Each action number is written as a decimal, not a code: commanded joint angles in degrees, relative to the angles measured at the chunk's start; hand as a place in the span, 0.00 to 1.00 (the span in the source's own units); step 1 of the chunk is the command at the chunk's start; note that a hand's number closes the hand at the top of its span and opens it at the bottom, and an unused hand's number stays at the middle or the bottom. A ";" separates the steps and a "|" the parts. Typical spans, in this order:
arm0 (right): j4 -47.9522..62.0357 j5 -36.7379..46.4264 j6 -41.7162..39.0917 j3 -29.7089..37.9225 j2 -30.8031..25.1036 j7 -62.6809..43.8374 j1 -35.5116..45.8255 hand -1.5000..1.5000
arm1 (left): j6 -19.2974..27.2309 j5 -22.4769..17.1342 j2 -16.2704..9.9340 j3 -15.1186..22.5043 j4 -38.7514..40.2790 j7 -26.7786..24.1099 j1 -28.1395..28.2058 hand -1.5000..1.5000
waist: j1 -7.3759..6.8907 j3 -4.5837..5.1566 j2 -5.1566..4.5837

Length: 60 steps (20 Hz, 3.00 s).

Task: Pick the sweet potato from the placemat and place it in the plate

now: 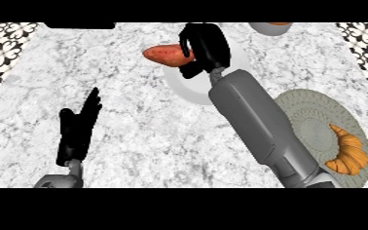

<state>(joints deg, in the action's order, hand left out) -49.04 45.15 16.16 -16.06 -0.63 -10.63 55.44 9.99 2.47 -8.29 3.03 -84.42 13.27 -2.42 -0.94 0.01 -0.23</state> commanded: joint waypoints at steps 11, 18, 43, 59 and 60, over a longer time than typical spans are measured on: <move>30.51 -1.54 -5.06 9.02 -3.64 13.92 8.95 1.00 | -1.83 0.69 0.47 0.81 0.16 -2.89 1.17 0.50 | -1.81 -0.01 -0.85; 38.98 -1.14 -14.88 9.51 -4.33 14.82 12.16 0.00 | -0.47 1.52 1.31 0.35 1.95 0.47 -3.47 0.50 | -1.69 -0.03 -0.97; 39.01 -24.92 -30.52 32.56 -10.71 46.10 6.38 0.00 | -1.63 0.95 0.84 -0.94 0.57 1.06 -3.00 0.50 | -1.77 -0.10 -0.80; 41.26 -21.42 -22.18 30.55 -9.64 46.79 6.26 0.00 | -3.84 1.01 0.47 -0.38 -1.06 -0.74 -0.70 0.50 | -3.00 -0.11 -1.19; 41.02 -21.88 -22.86 31.03 -10.90 47.16 5.93 0.00 | -2.62 1.84 1.33 0.13 -1.43 0.55 -0.92 0.50 | -2.44 -0.11 -1.02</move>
<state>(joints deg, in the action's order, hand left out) -8.49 23.11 -8.61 14.74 -10.91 37.63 60.90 7.70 4.21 -6.81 2.93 -84.60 13.36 -4.06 -3.29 -0.10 -1.24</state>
